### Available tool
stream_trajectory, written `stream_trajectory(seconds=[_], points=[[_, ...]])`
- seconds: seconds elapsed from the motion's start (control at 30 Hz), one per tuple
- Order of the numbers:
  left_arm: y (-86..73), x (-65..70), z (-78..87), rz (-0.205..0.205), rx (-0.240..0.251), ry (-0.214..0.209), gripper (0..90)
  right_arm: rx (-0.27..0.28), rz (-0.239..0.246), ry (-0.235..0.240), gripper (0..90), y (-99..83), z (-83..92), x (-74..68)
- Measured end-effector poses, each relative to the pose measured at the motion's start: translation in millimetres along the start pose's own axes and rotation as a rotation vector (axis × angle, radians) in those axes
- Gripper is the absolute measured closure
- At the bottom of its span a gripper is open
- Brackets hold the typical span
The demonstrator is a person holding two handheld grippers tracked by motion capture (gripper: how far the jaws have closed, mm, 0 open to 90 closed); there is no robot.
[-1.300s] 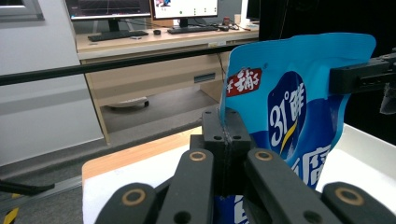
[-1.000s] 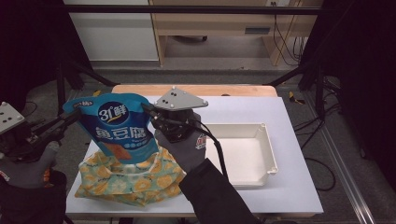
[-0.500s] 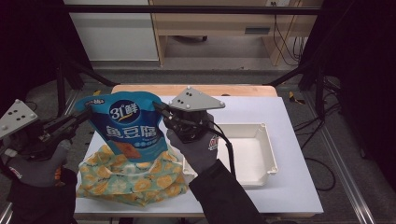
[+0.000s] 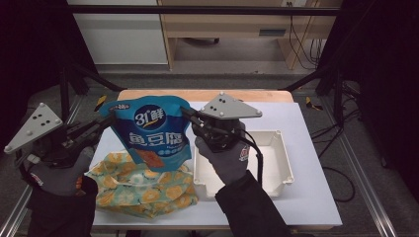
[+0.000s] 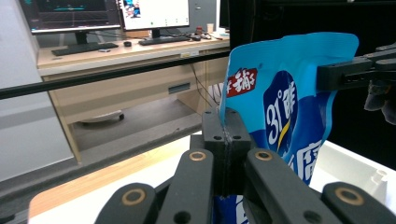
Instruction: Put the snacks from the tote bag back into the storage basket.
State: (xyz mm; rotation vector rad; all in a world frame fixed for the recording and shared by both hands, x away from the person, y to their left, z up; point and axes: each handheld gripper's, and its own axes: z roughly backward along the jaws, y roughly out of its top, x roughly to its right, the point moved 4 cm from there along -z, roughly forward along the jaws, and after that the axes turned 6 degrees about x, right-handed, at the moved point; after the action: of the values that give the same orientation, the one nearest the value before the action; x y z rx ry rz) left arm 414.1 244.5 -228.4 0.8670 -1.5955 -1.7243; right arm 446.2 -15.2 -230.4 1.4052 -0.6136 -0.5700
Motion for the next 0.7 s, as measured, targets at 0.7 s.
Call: stream_trajectory(seconds=[0.7], points=[[-2.2,37.7,-38.2,-0.007,-0.007,-0.074,90.0,-0.007,-0.013,-0.083,90.0,-9.7,40.0,33.2]])
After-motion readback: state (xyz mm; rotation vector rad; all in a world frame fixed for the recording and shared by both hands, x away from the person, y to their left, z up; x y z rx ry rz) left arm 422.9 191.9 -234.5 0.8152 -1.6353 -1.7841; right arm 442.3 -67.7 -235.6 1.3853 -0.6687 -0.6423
